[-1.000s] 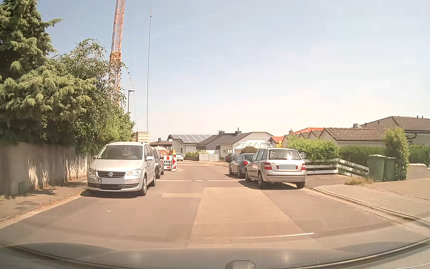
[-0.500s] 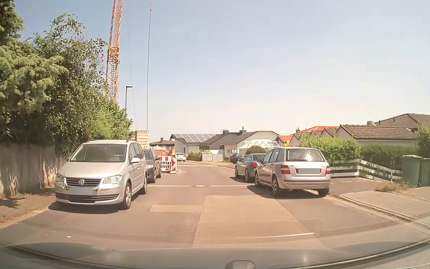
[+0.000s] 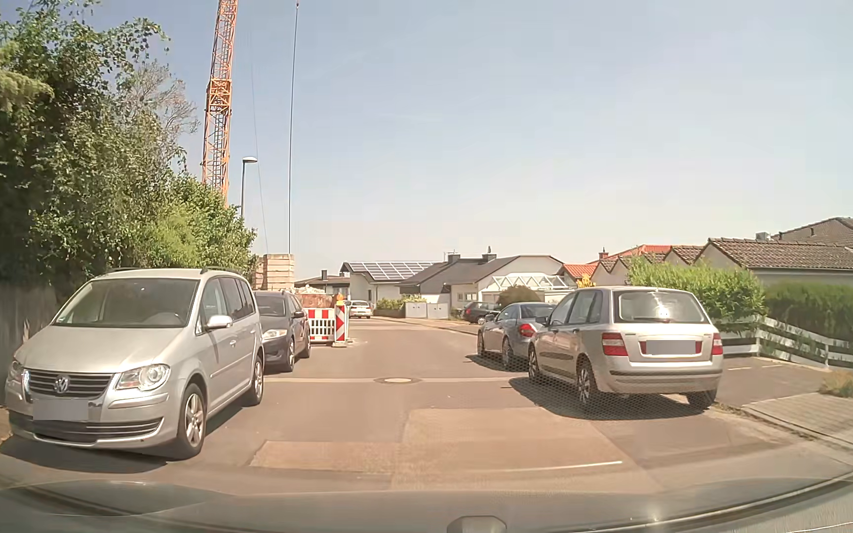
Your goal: Follow the waypoints while adhering to traffic rules and regulations
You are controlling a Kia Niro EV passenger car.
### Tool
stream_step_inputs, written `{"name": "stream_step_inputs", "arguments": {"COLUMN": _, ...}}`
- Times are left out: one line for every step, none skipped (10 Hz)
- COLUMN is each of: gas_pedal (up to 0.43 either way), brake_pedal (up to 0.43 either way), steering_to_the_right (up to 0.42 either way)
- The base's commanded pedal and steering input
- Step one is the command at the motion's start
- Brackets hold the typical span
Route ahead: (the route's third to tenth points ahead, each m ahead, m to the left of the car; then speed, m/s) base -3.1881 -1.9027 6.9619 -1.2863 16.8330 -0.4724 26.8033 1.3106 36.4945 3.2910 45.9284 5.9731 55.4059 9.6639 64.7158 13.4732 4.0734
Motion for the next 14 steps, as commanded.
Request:
{"name": "stream_step_inputs", "arguments": {"gas_pedal": 0.000, "brake_pedal": 0.146, "steering_to_the_right": -0.025}}
{"name": "stream_step_inputs", "arguments": {"gas_pedal": 0.000, "brake_pedal": 0.146, "steering_to_the_right": -0.027}}
{"name": "stream_step_inputs", "arguments": {"gas_pedal": 0.000, "brake_pedal": 0.146, "steering_to_the_right": -0.028}}
{"name": "stream_step_inputs", "arguments": {"gas_pedal": 0.000, "brake_pedal": 0.152, "steering_to_the_right": -0.027}}
{"name": "stream_step_inputs", "arguments": {"gas_pedal": 0.000, "brake_pedal": 0.146, "steering_to_the_right": -0.025}}
{"name": "stream_step_inputs", "arguments": {"gas_pedal": 0.000, "brake_pedal": 0.152, "steering_to_the_right": -0.023}}
{"name": "stream_step_inputs", "arguments": {"gas_pedal": 0.000, "brake_pedal": 0.152, "steering_to_the_right": -0.021}}
{"name": "stream_step_inputs", "arguments": {"gas_pedal": 0.000, "brake_pedal": 0.159, "steering_to_the_right": -0.020}}
{"name": "stream_step_inputs", "arguments": {"gas_pedal": 0.000, "brake_pedal": 0.165, "steering_to_the_right": -0.018}}
{"name": "stream_step_inputs", "arguments": {"gas_pedal": 0.000, "brake_pedal": 0.177, "steering_to_the_right": -0.017}}
{"name": "stream_step_inputs", "arguments": {"gas_pedal": 0.000, "brake_pedal": 0.189, "steering_to_the_right": -0.017}}
{"name": "stream_step_inputs", "arguments": {"gas_pedal": 0.000, "brake_pedal": 0.201, "steering_to_the_right": -0.017}}
{"name": "stream_step_inputs", "arguments": {"gas_pedal": 0.000, "brake_pedal": 0.207, "steering_to_the_right": -0.017}}
{"name": "stream_step_inputs", "arguments": {"gas_pedal": 0.000, "brake_pedal": 0.213, "steering_to_the_right": -0.017}}
